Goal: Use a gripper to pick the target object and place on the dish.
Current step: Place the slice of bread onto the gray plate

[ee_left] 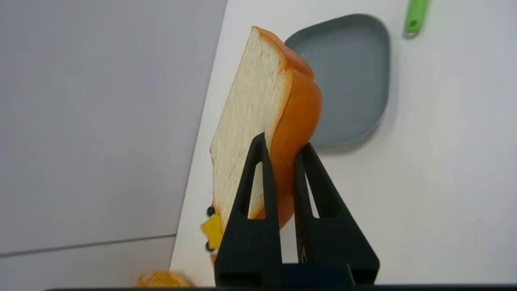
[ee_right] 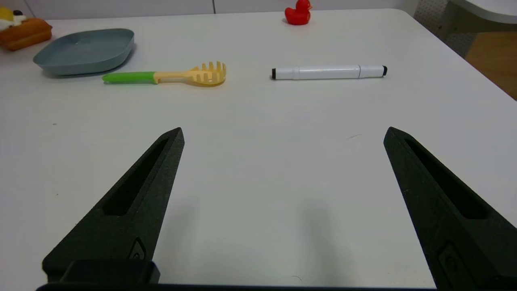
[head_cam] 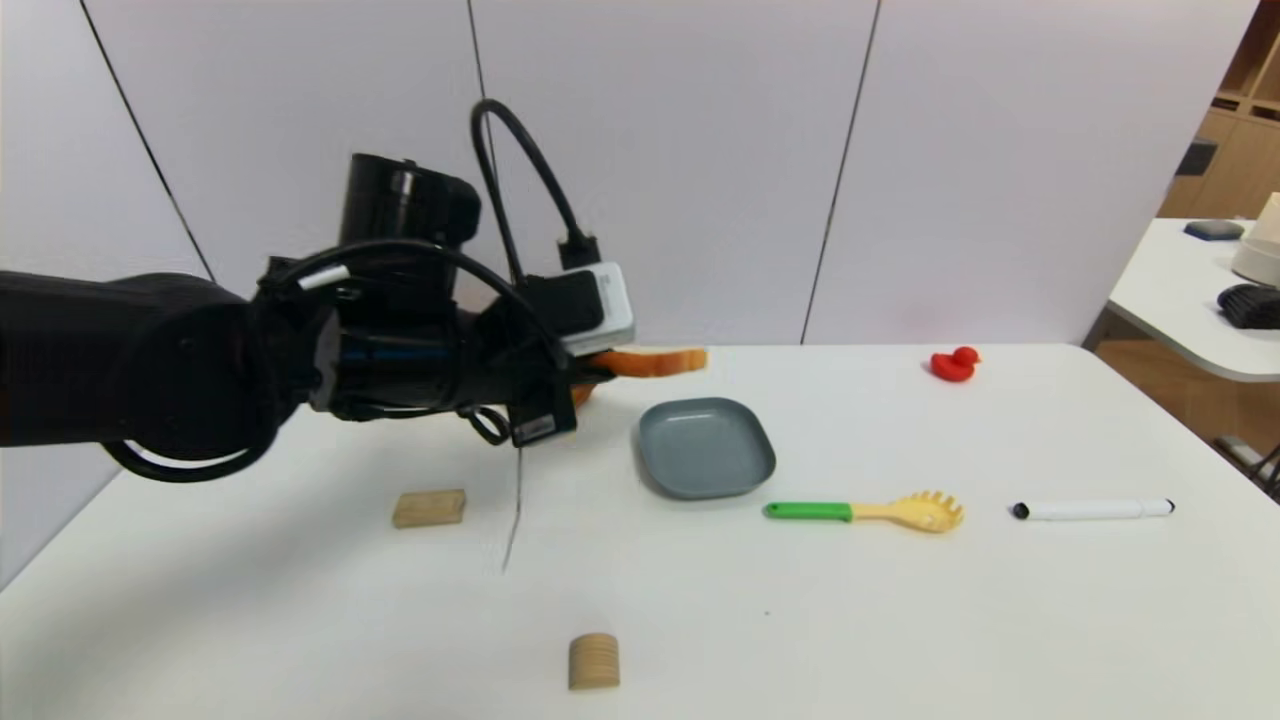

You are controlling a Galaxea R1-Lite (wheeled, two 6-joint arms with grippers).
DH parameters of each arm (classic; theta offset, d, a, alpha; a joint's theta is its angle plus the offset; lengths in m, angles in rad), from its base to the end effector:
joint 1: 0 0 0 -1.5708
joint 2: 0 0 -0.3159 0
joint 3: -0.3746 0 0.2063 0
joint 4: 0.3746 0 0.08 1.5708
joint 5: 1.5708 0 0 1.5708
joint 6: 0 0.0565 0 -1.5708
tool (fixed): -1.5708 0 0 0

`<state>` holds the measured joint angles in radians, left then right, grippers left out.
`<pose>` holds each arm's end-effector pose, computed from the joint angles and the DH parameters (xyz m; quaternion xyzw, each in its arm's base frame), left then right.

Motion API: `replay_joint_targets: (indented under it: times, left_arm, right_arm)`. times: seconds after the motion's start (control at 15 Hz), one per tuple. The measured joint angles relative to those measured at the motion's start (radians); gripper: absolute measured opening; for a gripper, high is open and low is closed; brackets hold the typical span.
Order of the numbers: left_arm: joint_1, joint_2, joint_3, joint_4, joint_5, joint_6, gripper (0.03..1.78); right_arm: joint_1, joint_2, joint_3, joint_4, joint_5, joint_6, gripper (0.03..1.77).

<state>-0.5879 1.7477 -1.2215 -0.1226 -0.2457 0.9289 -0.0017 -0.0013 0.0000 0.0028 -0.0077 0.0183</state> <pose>0.3115 -0.2241 0.2269 0.4318 -0.0011 -0.4431 0.7856 0.0125 -0.0005 0.0751 0.0091 0.0007 -0.0047 0.9999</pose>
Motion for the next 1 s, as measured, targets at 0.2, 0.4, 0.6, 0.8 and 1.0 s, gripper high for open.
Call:
replay_joint_targets:
  times: [0.2,0.4,0.6,0.8,1.0]
  left_arm:
    - [-0.085,0.079,-0.025,-0.017,0.0,0.001,0.17]
    - [-0.126,0.15,-0.073,-0.023,0.001,0.014,0.17]
    - [-0.13,0.191,-0.099,-0.024,0.001,0.034,0.17]
    - [-0.119,0.206,-0.118,-0.023,0.008,0.065,0.17]
    - [-0.103,0.21,-0.139,-0.035,0.011,0.089,0.17]
  right_arm:
    - [0.0,0.0,0.0,0.0,0.001,0.0,1.71]
    - [0.0,0.0,0.0,0.0,0.001,0.0,1.71]
    - [0.0,0.0,0.0,0.0,0.001,0.0,1.71]
    - [0.0,0.0,0.0,0.0,0.0,0.0,1.71]
    - [0.0,0.0,0.0,0.0,0.001,0.0,1.71]
